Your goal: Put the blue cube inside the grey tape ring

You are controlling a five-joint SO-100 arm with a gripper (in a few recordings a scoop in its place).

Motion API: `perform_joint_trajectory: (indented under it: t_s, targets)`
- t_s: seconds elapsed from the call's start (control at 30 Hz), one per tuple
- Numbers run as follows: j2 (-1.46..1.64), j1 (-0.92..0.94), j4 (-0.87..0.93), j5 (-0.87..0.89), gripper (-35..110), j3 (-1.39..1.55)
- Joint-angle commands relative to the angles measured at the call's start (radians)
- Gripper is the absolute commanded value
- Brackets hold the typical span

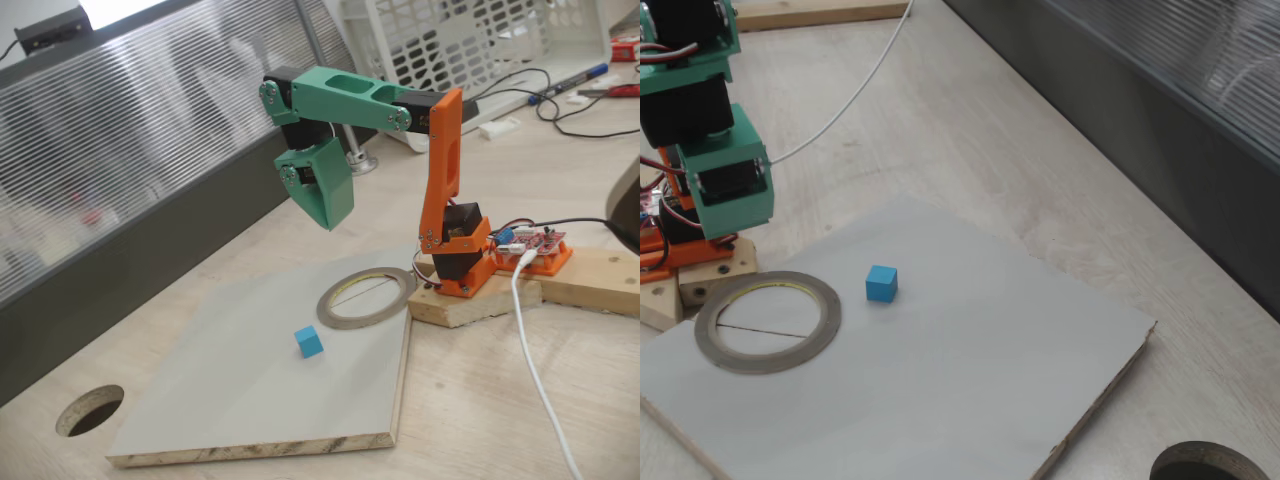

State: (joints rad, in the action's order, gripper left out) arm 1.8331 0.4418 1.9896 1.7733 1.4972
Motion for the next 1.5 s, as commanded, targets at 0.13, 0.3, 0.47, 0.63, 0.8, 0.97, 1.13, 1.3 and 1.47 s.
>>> perform_joint_trajectory:
  t_s: [0.13,0.3,0.47,0.63,0.8,0.97,1.13,1.3,1.47]
  targets:
    - [0.006,0.011,0.028,0.015,-3,-0.002]
    - [0.006,0.011,0.028,0.015,-3,-0.002]
    - [0.006,0.011,0.028,0.015,-3,-0.002]
    - [0.006,0.011,0.028,0.015,-3,-0.002]
    - [0.006,0.011,0.028,0.015,-3,-0.002]
    - [0.006,0.011,0.028,0.015,-3,-0.002]
    - [0.006,0.005,0.028,0.015,-3,-0.002]
    - [0.006,0.003,0.028,0.011,-3,-0.002]
    - [-0.018,-0.008,0.028,0.009,-3,-0.002]
